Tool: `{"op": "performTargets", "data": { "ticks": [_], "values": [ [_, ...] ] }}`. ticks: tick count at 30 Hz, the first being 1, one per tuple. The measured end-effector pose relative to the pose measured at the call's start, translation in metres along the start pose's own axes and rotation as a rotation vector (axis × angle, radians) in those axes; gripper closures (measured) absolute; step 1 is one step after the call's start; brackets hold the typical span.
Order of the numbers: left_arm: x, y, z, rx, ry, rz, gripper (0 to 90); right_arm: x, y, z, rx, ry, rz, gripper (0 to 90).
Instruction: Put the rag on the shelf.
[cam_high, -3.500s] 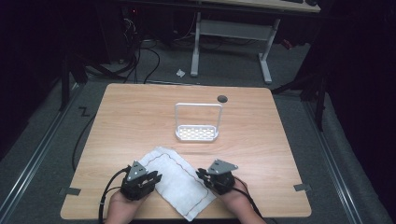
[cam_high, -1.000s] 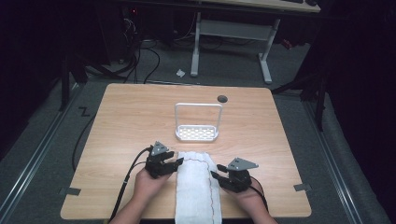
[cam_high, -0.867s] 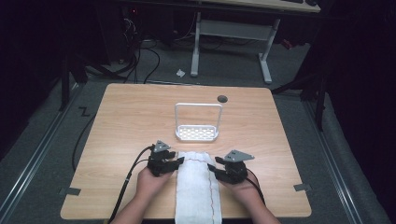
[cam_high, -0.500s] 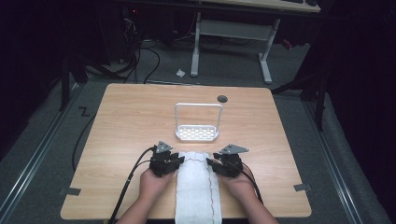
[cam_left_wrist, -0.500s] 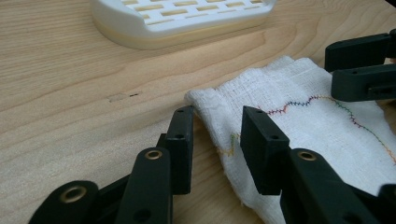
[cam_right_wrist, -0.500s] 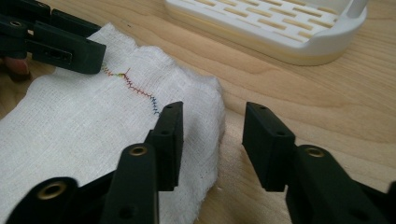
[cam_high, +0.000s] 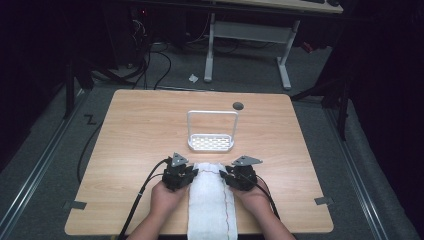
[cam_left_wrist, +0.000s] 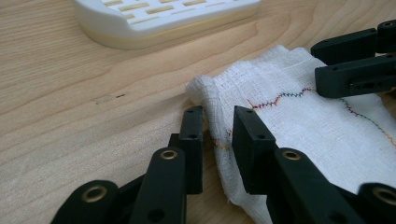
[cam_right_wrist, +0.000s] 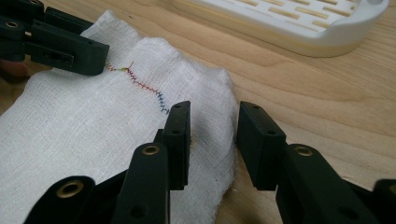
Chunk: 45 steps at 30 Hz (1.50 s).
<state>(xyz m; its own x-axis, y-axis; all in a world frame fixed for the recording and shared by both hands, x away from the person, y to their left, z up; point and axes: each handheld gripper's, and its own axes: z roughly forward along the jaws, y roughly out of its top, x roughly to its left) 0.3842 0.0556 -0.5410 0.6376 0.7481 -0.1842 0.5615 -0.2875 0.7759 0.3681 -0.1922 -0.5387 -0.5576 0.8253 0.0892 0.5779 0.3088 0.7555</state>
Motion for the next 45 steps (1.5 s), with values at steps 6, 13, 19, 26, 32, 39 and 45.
{"op": "performTargets", "data": {
  "ticks": [6,13,19,26,32,39,45],
  "values": [
    [0.001,0.000,0.000,-0.002,-0.007,-0.013,74.1,0.004,-0.001,0.000,-0.003,0.007,-0.027,77.7],
    [0.003,-0.003,-0.003,0.009,-0.048,-0.010,81.6,0.008,-0.002,-0.001,0.000,0.029,-0.078,81.7],
    [0.003,-0.005,-0.006,-0.001,-0.056,-0.011,83.4,0.012,-0.005,-0.005,-0.019,0.036,-0.106,82.1],
    [-0.004,-0.014,-0.023,-0.114,-0.062,0.035,85.1,0.022,-0.005,-0.019,-0.067,0.019,-0.135,82.0],
    [-0.010,-0.014,-0.037,-0.207,-0.047,0.029,85.3,0.032,-0.001,-0.035,-0.146,0.002,-0.173,82.0],
    [-0.025,-0.011,-0.059,-0.303,-0.011,0.032,85.4,0.039,0.004,-0.052,-0.225,0.015,-0.192,81.9],
    [-0.030,-0.004,-0.069,-0.357,0.049,0.054,85.1,0.042,0.010,-0.059,-0.289,0.006,-0.191,81.9]
  ]
}}
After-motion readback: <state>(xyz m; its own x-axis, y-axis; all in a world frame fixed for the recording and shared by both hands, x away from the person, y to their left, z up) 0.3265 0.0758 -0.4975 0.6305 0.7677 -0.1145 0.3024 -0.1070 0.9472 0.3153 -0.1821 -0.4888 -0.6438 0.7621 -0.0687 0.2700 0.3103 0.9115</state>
